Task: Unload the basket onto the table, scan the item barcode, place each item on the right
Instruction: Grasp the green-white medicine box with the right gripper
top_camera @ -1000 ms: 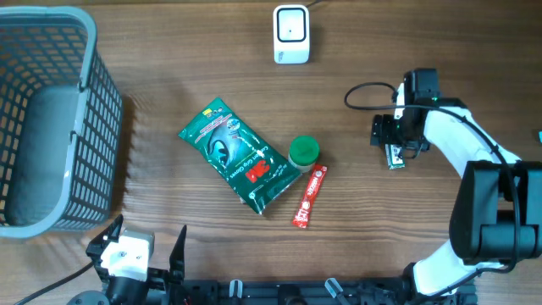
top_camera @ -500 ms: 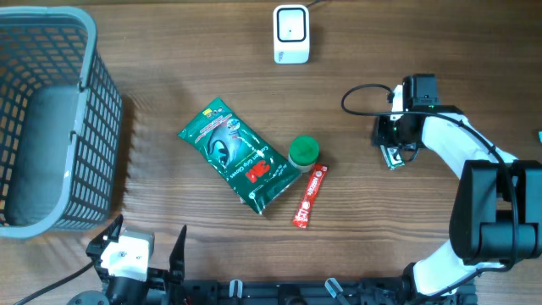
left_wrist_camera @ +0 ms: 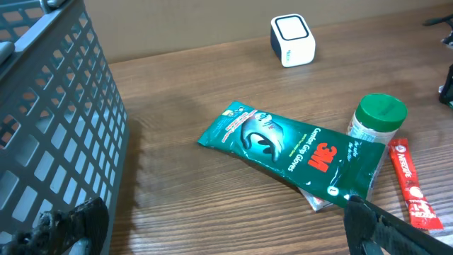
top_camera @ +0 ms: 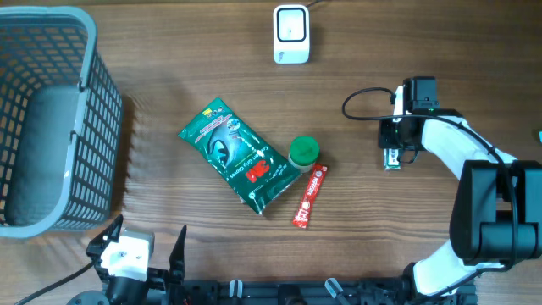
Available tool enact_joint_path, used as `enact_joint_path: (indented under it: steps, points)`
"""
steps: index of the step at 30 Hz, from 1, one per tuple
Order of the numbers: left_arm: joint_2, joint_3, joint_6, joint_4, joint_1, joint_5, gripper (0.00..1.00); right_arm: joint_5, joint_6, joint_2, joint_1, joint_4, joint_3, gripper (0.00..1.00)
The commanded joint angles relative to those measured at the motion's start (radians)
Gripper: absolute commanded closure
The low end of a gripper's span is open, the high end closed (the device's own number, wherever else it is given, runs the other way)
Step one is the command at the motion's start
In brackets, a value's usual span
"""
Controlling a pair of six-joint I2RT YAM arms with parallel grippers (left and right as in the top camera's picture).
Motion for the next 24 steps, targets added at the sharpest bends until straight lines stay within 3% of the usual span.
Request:
enact_joint_path:
  steps: [1, 6, 9, 12, 14, 17, 24]
  points:
    - [-0.002, -0.001, -0.003, 0.002, -0.005, 0.012, 0.0, -0.124, 0.01, 0.009, 0.002, -0.016, -0.012, 0.7]
    - [-0.002, -0.001, -0.003, 0.002, -0.005, 0.012, 0.0, -0.37, 0.061, 0.008, 0.002, -0.107, 0.102, 0.77]
    - [-0.002, -0.001, -0.003, 0.002, -0.005, 0.012, 0.0, -0.668, 0.06, 0.008, 0.002, -0.204, 0.207, 0.79]
    - [-0.002, -0.001, -0.003, 0.002, -0.005, 0.012, 0.0, -0.969, 0.055, 0.008, 0.002, -0.195, 0.232, 0.77]
    - [-0.002, -0.001, -0.003, 0.002, -0.005, 0.012, 0.0, -1.091, 0.053, 0.008, 0.002, -0.19, 0.232, 0.8]
    - [-0.002, -0.001, -0.003, 0.002, -0.005, 0.012, 0.0, -1.184, 0.054, 0.008, 0.002, -0.19, 0.232, 0.84]
    - [-0.002, -0.001, -0.003, 0.002, -0.005, 0.012, 0.0, -1.183, 0.065, 0.008, 0.003, -0.181, 0.232, 0.94]
